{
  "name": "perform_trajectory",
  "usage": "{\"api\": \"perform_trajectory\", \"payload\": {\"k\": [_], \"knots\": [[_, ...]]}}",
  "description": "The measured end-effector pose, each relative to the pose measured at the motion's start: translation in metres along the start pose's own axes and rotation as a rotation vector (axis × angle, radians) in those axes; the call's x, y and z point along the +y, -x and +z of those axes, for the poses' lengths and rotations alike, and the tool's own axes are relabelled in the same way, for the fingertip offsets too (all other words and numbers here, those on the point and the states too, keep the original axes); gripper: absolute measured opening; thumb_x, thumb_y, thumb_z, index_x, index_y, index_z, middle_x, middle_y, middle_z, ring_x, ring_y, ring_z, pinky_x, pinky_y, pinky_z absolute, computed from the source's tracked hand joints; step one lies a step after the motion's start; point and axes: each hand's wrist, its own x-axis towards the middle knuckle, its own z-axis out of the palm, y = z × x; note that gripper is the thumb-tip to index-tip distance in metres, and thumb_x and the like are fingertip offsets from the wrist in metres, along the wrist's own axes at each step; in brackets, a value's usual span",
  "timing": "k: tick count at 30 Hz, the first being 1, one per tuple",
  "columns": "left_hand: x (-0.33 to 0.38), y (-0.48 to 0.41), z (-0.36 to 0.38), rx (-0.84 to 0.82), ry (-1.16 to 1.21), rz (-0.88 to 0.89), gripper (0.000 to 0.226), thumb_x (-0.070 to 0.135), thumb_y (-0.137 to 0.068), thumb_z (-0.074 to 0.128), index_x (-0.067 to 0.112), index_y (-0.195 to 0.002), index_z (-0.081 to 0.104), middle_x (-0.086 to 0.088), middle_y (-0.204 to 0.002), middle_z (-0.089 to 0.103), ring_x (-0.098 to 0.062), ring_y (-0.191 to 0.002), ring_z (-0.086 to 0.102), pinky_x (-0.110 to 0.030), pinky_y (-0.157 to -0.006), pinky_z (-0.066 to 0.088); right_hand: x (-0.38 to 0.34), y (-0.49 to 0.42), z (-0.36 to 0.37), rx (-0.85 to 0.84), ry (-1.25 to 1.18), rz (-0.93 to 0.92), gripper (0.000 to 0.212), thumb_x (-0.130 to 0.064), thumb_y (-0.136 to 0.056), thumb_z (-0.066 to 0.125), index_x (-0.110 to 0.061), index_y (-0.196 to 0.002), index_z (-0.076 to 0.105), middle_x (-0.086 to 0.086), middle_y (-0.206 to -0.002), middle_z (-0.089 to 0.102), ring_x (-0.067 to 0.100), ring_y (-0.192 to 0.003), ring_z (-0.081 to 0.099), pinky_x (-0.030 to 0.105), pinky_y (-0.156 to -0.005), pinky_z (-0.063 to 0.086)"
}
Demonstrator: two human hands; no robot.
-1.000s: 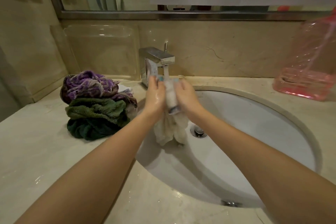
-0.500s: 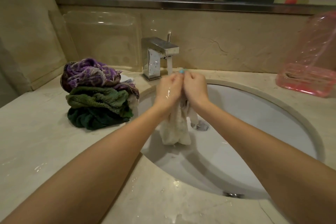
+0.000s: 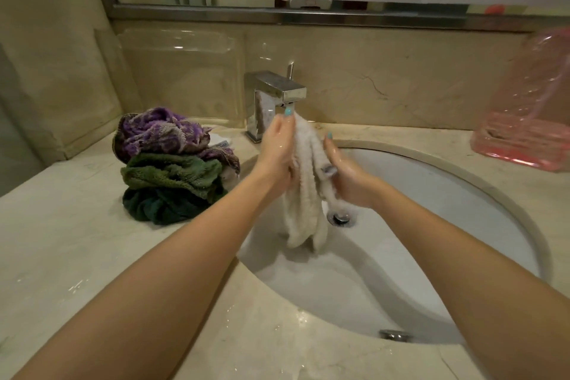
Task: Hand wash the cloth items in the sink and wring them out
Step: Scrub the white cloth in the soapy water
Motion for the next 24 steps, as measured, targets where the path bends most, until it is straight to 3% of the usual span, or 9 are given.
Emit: {"api": "perform_trajectory", "payload": {"k": [2, 4, 8, 10, 12, 16, 18, 21, 24], "knots": [[-0.001, -0.005, -0.008, 0.009, 0.06, 0.023, 0.023, 0.026, -0.106, 0.038, 0.015, -0.092, 0.053, -0.006, -0.088, 0.059, -0.02, -0.086, 0.061, -0.039, -0.09, 0.05, 0.012, 0.0, -0.007, -0.202, -0.033, 0.135, 0.091, -0.087, -0.077, 0.014, -0.025, -0.126, 0.06, 0.007, -0.125, 0.065, 0.032, -0.12, 0.056, 0.052, -0.103, 0.038], [-0.004, -0.011, -0.018, 0.013, 0.016, 0.035, 0.022, 0.028, -0.106, 0.038, 0.018, -0.094, 0.054, -0.007, -0.097, 0.06, -0.022, -0.097, 0.061, -0.04, -0.093, 0.05, 0.016, 0.003, -0.007, -0.234, -0.049, 0.159, 0.079, -0.08, -0.085, 0.013, -0.026, -0.117, 0.062, 0.003, -0.111, 0.07, 0.028, -0.112, 0.059, 0.047, -0.098, 0.042], [-0.013, -0.011, -0.027, -0.017, -0.248, 0.012, 0.025, 0.037, -0.104, 0.04, 0.022, -0.119, 0.052, -0.003, -0.122, 0.057, -0.022, -0.115, 0.057, -0.051, -0.1, 0.048, 0.001, 0.006, 0.002, -0.089, -0.129, -0.049, 0.043, -0.049, -0.102, 0.033, -0.015, -0.106, 0.059, 0.003, -0.111, 0.067, 0.019, -0.104, 0.062, 0.036, -0.088, 0.051], [-0.018, -0.007, -0.026, -0.099, -0.29, -0.136, 0.051, 0.044, -0.102, 0.041, 0.031, -0.149, 0.026, 0.009, -0.142, 0.039, -0.022, -0.129, 0.044, -0.054, -0.095, 0.05, -0.01, 0.001, 0.005, 0.06, -0.249, -0.174, 0.033, -0.039, -0.103, 0.041, -0.01, -0.114, 0.055, 0.011, -0.122, 0.064, 0.023, -0.107, 0.065, 0.035, -0.092, 0.053], [-0.02, -0.005, -0.022, -0.149, -0.226, -0.27, 0.067, 0.053, -0.098, 0.044, 0.041, -0.153, 0.008, 0.009, -0.154, 0.027, -0.029, -0.137, 0.039, -0.054, -0.089, 0.053, -0.02, 0.0, 0.008, 0.189, -0.302, -0.24, 0.022, -0.035, -0.103, 0.043, -0.016, -0.111, 0.053, 0.014, -0.124, 0.064, 0.025, -0.11, 0.064, 0.039, -0.097, 0.051], [-0.027, -0.002, -0.004, -0.097, -0.368, -0.159, 0.077, 0.054, -0.098, 0.041, 0.027, -0.155, -0.002, 0.002, -0.152, 0.032, -0.027, -0.139, 0.037, -0.044, -0.108, 0.04, -0.023, -0.006, 0.029, 0.324, -0.112, -0.282, 0.034, -0.041, -0.103, 0.038, -0.015, -0.123, 0.047, 0.003, -0.121, 0.058, 0.017, -0.11, 0.057, 0.033, -0.097, 0.046], [-0.03, -0.005, 0.001, -0.004, -0.463, -0.103, 0.07, 0.054, -0.099, 0.04, 0.018, -0.153, 0.016, 0.01, -0.137, 0.039, -0.023, -0.125, 0.05, -0.033, -0.093, 0.046, -0.023, -0.008, 0.042, 0.409, -0.11, -0.304, 0.043, -0.047, -0.101, 0.038, -0.012, -0.124, 0.05, 0.001, -0.116, 0.059, 0.016, -0.11, 0.056, 0.032, -0.094, 0.045], [-0.026, -0.007, 0.003, 0.015, -0.506, 0.063, 0.055, 0.054, -0.088, 0.049, 0.012, -0.123, 0.051, -0.002, -0.099, 0.063, -0.024, -0.094, 0.066, -0.031, -0.072, 0.053, -0.024, -0.012, 0.045, 0.494, -0.072, -0.339, 0.04, -0.046, -0.102, 0.038, -0.016, -0.093, 0.063, 0.005, -0.094, 0.068, 0.023, -0.095, 0.065, 0.038, -0.088, 0.05], [-0.022, -0.005, 0.003, 0.038, -0.682, 0.184, 0.036, 0.04, -0.102, 0.039, 0.012, -0.114, 0.058, -0.002, -0.097, 0.064, -0.02, -0.092, 0.063, -0.02, -0.066, 0.045, -0.031, -0.013, 0.039, 0.534, -0.049, -0.323, 0.035, -0.027, -0.101, 0.039, -0.009, -0.086, 0.065, 0.007, -0.083, 0.066, 0.024, -0.084, 0.064, 0.033, -0.074, 0.049]]}}
